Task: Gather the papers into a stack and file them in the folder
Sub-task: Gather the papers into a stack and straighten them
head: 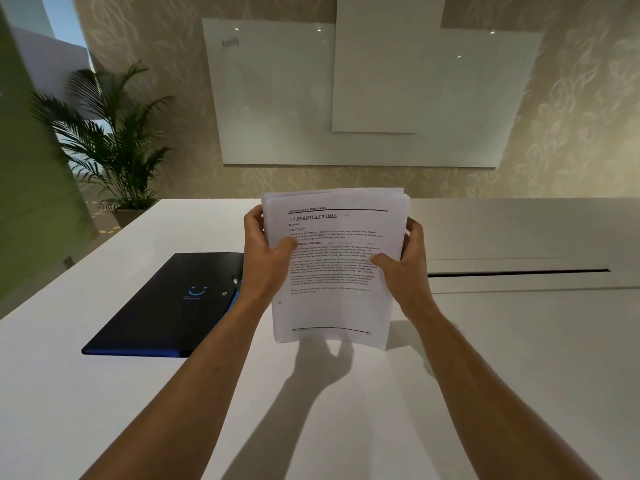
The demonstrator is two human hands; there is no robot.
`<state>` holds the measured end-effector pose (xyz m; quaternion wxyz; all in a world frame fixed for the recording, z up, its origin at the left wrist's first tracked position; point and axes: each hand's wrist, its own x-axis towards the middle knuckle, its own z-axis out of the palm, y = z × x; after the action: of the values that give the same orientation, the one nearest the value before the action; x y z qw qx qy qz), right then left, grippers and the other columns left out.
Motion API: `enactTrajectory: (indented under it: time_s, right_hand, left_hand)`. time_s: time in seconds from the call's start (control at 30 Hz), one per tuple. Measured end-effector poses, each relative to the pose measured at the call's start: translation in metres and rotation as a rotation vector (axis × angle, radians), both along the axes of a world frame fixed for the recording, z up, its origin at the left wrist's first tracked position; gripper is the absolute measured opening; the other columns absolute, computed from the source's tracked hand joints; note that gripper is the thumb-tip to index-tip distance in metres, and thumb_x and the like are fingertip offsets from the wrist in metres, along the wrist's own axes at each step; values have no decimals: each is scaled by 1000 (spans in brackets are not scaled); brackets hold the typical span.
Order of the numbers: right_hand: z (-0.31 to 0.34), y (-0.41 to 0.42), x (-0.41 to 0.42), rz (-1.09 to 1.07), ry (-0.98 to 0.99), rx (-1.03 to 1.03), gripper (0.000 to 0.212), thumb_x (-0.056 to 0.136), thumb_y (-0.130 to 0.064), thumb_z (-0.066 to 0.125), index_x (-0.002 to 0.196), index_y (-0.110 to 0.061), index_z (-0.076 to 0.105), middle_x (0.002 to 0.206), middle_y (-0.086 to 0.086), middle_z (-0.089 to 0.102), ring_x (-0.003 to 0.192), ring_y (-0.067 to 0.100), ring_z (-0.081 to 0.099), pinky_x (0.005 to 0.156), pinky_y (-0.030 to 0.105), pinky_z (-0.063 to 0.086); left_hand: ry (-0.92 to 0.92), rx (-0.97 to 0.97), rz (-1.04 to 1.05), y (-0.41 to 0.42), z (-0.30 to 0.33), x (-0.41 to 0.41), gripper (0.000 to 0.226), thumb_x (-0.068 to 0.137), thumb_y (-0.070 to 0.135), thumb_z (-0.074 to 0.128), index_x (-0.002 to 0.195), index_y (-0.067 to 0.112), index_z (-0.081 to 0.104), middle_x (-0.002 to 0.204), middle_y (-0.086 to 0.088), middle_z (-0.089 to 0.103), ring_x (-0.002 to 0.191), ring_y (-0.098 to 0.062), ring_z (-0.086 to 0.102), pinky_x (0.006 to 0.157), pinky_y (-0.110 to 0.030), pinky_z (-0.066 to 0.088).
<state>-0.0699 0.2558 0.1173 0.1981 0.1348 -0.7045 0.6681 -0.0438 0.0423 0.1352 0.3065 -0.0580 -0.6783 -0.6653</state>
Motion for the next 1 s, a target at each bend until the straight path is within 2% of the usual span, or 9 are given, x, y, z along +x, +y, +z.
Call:
enactTrajectory:
  time_s: [0.13,0.2,0.27,0.33,0.43,0.7,0.8,0.9,1.0]
  right_hand:
    - [17,1,4,-55,187,52,107,72,-2,70,143,-55,10,128,-4,45,108,12,60,70,20,57]
    - [31,1,1,-117,300,151,108,71,-2,69,147,-50,9,141,2,38,120,21,52,88,27,54]
    - [42,-2,-1,-176,361,295,97,70,-6,65,148,-42,20,142,-3,38,123,15,43,99,19,40]
    - [46,-5,-1,-222,345,355,83,70,-7,65,144,-31,35,135,-8,40,119,10,42,96,9,30]
    - [43,-5,-1,-303,320,304,58,71,-5,67,127,-17,54,123,-3,49,106,8,48,88,10,37]
    - [42,-4,-1,-277,292,240,62,71,-3,68,125,-23,45,116,-4,54,98,17,59,78,28,54]
    - [38,-5,-1,-186,206,106,74,72,-1,66,132,-32,34,107,-4,56,86,6,65,64,20,56]
    - [27,-3,-1,-117,64,-47,73,71,-8,61,131,-38,32,105,-5,59,83,5,67,60,18,54]
    - [11,-6,-1,-36,-58,-107,59,66,-10,58,118,-34,40,100,-8,63,82,5,68,59,17,54]
  left_hand:
    - [177,-130,63,-1,19,5,89,79,9,68,142,44,14,122,-1,44,99,-20,63,67,-24,59]
    - [240,-274,124,0,26,6,84,79,12,67,140,44,19,128,-3,40,107,-25,58,74,-27,60]
    - [251,-396,194,2,28,4,70,79,11,65,136,37,33,131,-5,38,111,-21,52,75,-17,57]
    - [240,-458,242,3,26,2,55,80,10,65,129,26,45,127,-7,40,106,-18,51,70,-3,50]
    - [237,-468,277,2,21,0,42,80,9,64,120,20,53,121,-9,42,102,-18,51,70,0,47]
    - [231,-448,292,1,19,1,45,86,22,58,129,17,45,122,-6,49,101,-16,54,81,-21,55]
    - [175,-320,183,4,17,3,54,90,19,54,139,21,31,126,-7,46,103,-24,59,80,-35,60]
    - [142,-127,51,4,12,4,67,88,15,53,143,29,18,115,-7,48,96,-20,65,70,-28,60]
    - [6,-17,-8,7,-3,3,64,80,16,53,135,34,26,112,0,55,94,-20,65,62,-22,58]
